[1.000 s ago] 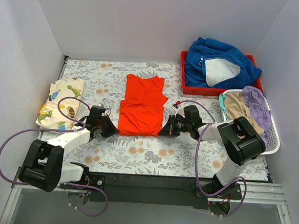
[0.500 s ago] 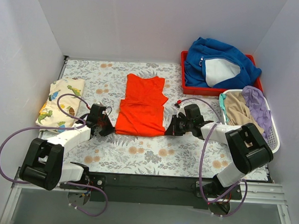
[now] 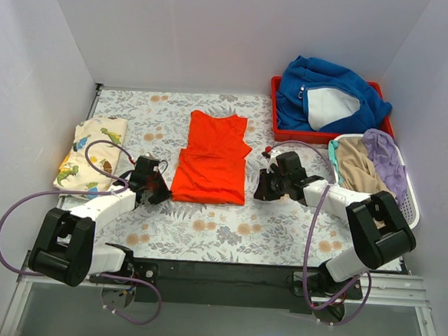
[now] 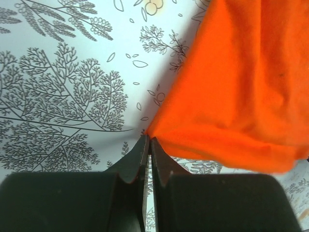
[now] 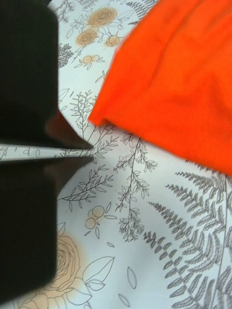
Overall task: Fold and stack the t-shirts
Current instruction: Fold the tshirt
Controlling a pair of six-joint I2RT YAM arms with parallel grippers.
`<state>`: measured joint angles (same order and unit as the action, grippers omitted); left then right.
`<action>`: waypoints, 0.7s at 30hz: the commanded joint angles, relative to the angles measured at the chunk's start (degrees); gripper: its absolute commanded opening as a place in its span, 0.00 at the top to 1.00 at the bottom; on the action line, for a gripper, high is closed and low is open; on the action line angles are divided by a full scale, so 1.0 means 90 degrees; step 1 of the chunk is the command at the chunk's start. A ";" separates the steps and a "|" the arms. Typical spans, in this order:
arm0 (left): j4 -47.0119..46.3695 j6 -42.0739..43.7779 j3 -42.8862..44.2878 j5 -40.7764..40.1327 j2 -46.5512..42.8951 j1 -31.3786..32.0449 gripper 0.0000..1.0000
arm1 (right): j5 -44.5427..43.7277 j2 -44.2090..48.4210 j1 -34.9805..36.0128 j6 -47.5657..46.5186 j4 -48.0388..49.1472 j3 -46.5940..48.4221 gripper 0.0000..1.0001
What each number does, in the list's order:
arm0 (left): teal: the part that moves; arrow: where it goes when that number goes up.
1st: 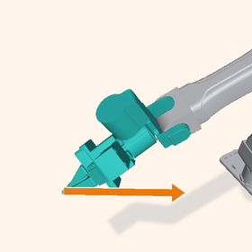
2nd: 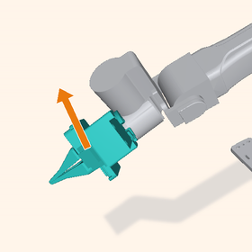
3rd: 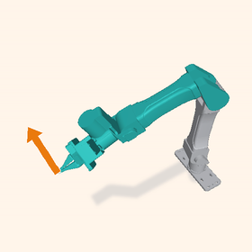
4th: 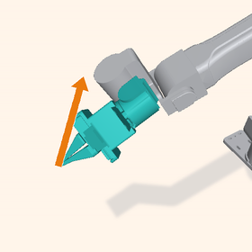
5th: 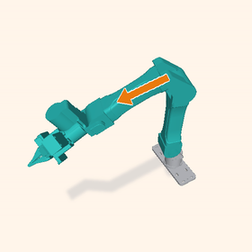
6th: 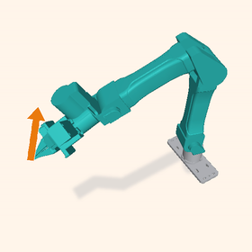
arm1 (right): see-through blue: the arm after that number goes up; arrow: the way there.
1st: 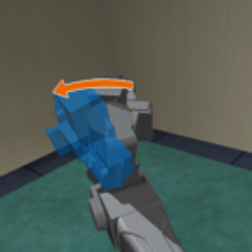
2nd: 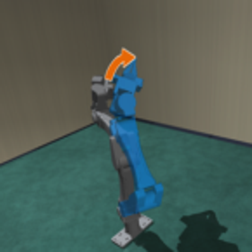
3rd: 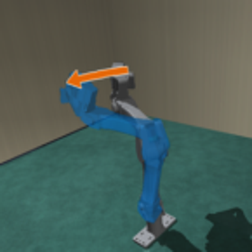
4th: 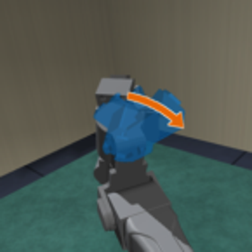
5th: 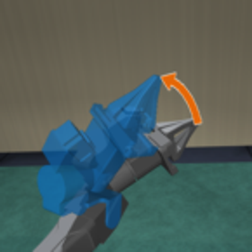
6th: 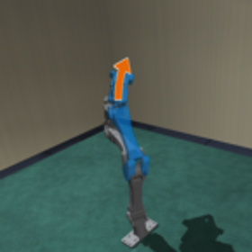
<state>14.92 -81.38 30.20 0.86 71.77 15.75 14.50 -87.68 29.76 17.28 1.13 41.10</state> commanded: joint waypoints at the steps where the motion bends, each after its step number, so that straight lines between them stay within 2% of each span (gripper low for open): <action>1: 0.0178 0.0098 0.0209 -0.0292 -0.0113 -0.0031 0.99 | -0.0109 0.0181 -0.0045 -0.0299 -0.0486 0.0199 0.76; 2: 0.0217 0.0020 0.0238 -0.0262 -0.0113 -0.0041 0.89 | -0.0001 0.0191 -0.0045 -0.0260 -0.0496 0.0208 0.60; 4: 0.0305 -0.0156 0.0268 -0.0204 -0.0297 -0.0031 0.75 | 0.0117 0.0279 -0.0035 -0.0172 -0.0477 0.0189 0.51; 6: 0.0344 -0.0225 0.0268 -0.0223 -0.0444 -0.0031 0.63 | 0.0137 0.0338 -0.0045 -0.0114 -0.0457 0.0179 0.48; 11: 0.0335 -0.0235 0.0307 -0.0418 -0.0543 -0.0031 0.59 | 0.0448 0.0143 -0.0035 0.0208 -0.0194 0.0189 0.46; 17: -0.0444 -0.0313 0.0132 0.0245 -0.0084 -0.0031 0.58 | 0.1327 -0.0326 -0.0045 0.0843 0.0908 -0.0035 0.45; 21: -0.0759 -0.0371 -0.0005 0.0490 0.0150 -0.0031 0.58 | 0.1679 -0.0667 -0.0045 0.1165 0.1260 -0.0016 0.45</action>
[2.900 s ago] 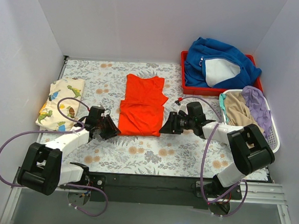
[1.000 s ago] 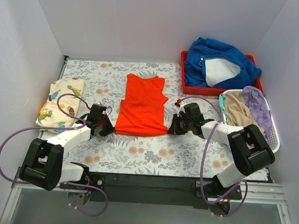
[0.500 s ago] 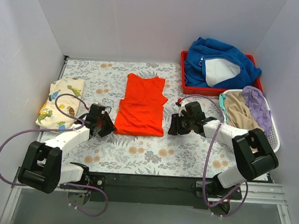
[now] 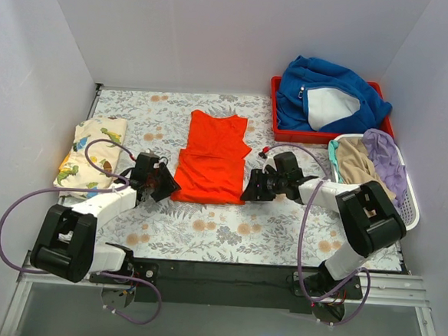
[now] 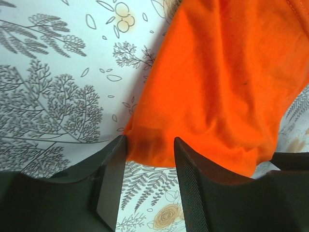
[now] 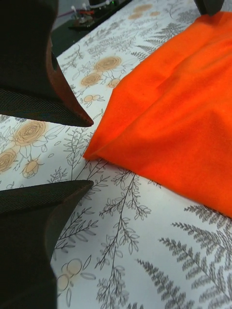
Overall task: Fold and stack the t-shirts
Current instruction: Fold the tshirt
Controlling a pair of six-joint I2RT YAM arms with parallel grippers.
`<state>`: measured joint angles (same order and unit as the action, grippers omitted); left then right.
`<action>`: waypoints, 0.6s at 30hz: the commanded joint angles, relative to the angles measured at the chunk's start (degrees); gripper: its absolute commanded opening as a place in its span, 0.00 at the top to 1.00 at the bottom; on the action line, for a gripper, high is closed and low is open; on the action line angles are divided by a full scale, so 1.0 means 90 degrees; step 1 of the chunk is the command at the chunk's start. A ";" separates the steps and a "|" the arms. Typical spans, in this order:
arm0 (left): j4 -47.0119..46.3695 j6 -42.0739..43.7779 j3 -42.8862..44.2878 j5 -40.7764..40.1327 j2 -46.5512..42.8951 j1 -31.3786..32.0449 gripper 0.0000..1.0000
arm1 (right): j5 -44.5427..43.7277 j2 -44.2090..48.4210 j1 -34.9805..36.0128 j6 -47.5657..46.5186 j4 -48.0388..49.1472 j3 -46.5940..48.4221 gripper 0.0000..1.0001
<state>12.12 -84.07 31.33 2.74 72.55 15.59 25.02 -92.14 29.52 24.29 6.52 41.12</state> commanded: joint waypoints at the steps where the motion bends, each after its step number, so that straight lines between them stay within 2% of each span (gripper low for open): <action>1: -0.0535 -0.0102 -0.0170 0.0310 0.0150 -0.0014 0.58 | 0.0560 -0.0289 -0.0008 0.0474 0.0700 0.0001 0.45; 13: -0.1179 -0.0287 -0.0844 0.0632 0.0415 -0.0014 0.57 | 0.0951 -0.0933 0.0031 0.1168 0.1433 -0.0126 0.44; 18: -0.1736 -0.0317 -0.1127 0.1119 0.0746 -0.0004 0.58 | 0.1087 -0.1295 0.0041 0.1265 0.1677 -0.0077 0.45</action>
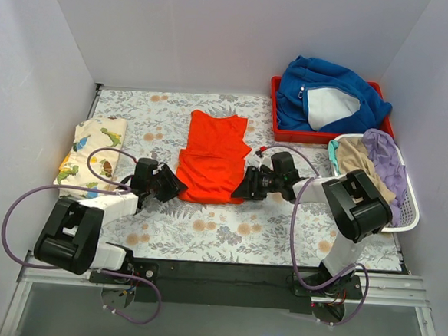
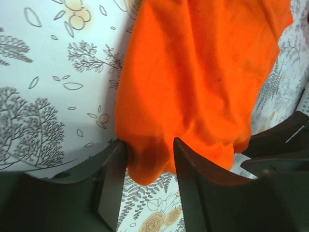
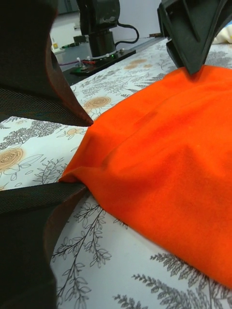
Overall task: Fold and stack the t-shirts
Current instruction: Fold the tshirt
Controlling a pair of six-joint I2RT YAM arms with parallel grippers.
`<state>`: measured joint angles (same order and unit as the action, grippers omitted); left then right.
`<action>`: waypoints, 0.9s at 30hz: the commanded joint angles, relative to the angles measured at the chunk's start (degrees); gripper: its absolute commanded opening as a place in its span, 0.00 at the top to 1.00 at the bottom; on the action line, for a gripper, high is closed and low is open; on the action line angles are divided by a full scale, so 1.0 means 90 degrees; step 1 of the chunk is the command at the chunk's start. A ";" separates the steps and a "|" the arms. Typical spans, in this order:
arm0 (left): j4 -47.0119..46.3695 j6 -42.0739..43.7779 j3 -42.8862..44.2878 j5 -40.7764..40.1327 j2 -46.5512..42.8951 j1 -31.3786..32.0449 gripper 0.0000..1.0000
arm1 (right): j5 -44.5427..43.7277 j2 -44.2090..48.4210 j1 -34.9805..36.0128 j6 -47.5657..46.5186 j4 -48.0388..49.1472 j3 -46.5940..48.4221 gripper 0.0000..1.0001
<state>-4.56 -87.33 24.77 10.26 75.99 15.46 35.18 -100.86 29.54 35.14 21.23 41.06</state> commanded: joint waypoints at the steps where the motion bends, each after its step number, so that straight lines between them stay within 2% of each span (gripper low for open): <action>1: 0.0000 0.0045 -0.0428 0.0344 0.0433 0.0001 0.61 | -0.0042 -0.0423 0.0038 0.0080 0.0082 -0.0080 0.45; 4: -0.0186 0.0074 -0.0536 0.0441 0.0600 0.0001 0.69 | -0.0003 -0.0589 0.0038 0.0090 0.0209 -0.0050 0.48; 5: -0.0235 0.0084 -0.0555 0.0490 0.0629 0.0001 0.82 | 0.0017 -0.0639 0.0038 0.0090 0.0228 -0.0021 0.52; 6: -0.0245 0.0055 -0.0555 0.0520 0.0658 0.0001 0.92 | 0.0075 -0.0717 0.0038 0.0100 0.0345 -0.0011 0.55; 7: -0.0246 0.0064 -0.0546 0.0501 0.0688 0.0001 0.99 | 0.0105 -0.0756 0.0038 0.0139 0.0404 -0.0011 0.67; 8: -0.0226 0.0074 -0.0526 0.0491 0.0688 0.0001 1.00 | 0.0105 -0.0776 0.0038 0.0129 0.0443 -0.0011 0.81; 10: -0.0042 0.0104 -0.0439 0.0510 0.0630 0.0001 1.00 | 0.0105 -0.0757 0.0038 0.0149 0.0560 -0.0040 0.98; 15: 0.0476 0.0201 -0.0273 0.0510 0.0055 0.0001 1.00 | 0.0027 -0.0115 0.0038 0.0139 0.0580 -0.0332 0.99; 18: 0.1403 0.0269 -0.0058 0.0442 -0.0483 0.0010 1.00 | -0.0187 0.0549 0.0038 0.0110 0.0454 -0.0703 0.99; 25: 0.2994 -0.0032 0.0235 0.0676 -0.1606 0.0157 1.00 | -0.0296 0.1899 0.0048 -0.0056 -0.0454 -0.1280 0.99; 27: 0.3113 -0.0130 0.0216 0.0909 -0.1879 0.0244 1.00 | -0.0315 0.2307 0.0087 -0.0105 -0.0815 -0.1339 0.99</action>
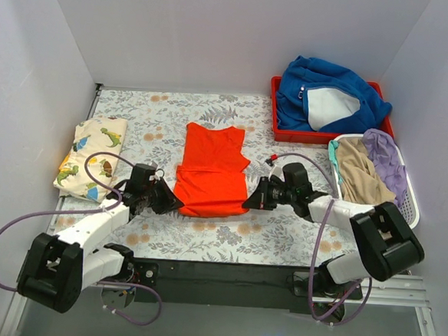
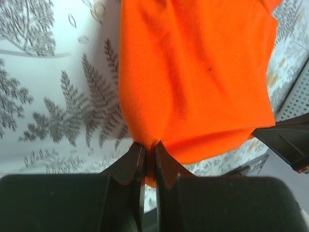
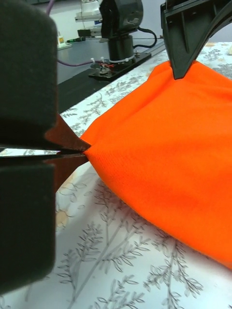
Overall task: Fold and stack the t-shirts
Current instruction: Fold the tshirt
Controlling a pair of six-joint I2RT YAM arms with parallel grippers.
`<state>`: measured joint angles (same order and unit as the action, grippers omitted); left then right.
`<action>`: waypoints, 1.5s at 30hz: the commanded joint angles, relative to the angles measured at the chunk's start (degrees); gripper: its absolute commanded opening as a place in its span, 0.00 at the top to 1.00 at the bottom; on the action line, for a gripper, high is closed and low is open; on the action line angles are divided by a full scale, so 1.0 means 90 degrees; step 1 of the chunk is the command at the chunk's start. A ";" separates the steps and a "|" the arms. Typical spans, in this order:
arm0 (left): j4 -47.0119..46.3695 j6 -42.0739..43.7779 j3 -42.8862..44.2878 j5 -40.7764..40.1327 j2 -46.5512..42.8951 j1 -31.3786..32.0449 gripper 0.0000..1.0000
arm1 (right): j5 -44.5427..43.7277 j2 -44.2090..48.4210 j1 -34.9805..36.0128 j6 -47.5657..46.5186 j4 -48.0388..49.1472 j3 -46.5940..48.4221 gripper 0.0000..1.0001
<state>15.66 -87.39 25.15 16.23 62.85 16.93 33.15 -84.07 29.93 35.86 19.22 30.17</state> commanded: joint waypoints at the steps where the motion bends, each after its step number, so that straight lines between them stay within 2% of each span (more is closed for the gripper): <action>1: 0.0983 -0.0172 0.0165 0.0257 -0.0653 0.0121 1.00 | -0.0099 0.0590 0.0053 -0.0205 -0.0719 -0.0169 0.99; 6: 0.1735 -0.0201 0.0516 0.0189 -0.1006 0.0394 1.00 | -0.0011 0.1419 0.0141 -0.0332 -0.1684 -0.0159 0.99; 11: 0.2146 -0.0144 0.1062 0.0121 -0.1027 0.0443 1.00 | 0.0058 0.2026 0.0160 -0.0342 -0.2067 0.0054 0.99; 17: 0.2537 0.0218 0.2341 -0.0561 -0.0461 0.0443 1.00 | -0.0391 0.1959 0.0160 -0.0701 -0.2448 0.0953 0.99; 26: 0.1971 0.0619 0.3581 -0.1012 0.1189 0.0424 1.00 | -0.0841 0.0341 -0.0005 -0.1542 -0.2819 0.2954 0.99; 29: 0.1688 0.0745 0.3894 -0.1003 0.1960 0.0375 1.00 | -0.0695 -0.0284 -0.0200 -0.1698 -0.2849 0.3452 0.99; 35: 0.1317 0.1019 0.5142 -0.0954 0.3445 0.0112 1.00 | -0.0383 -0.1429 -0.0542 -0.1826 -0.2868 0.4263 0.99; 41: 0.1346 0.1234 0.6277 -0.0866 0.4849 -0.0259 1.00 | 0.0028 -0.2581 -0.0904 -0.1904 -0.2868 0.5190 0.99; 45: 0.1278 0.1341 0.6961 -0.0651 0.5584 -0.0426 1.00 | 0.0398 -0.3343 -0.1196 -0.1913 -0.2839 0.5912 0.89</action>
<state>28.25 -77.32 83.68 9.67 110.98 14.24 32.88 -111.26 21.06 19.81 -7.20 77.45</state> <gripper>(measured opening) 0.052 0.088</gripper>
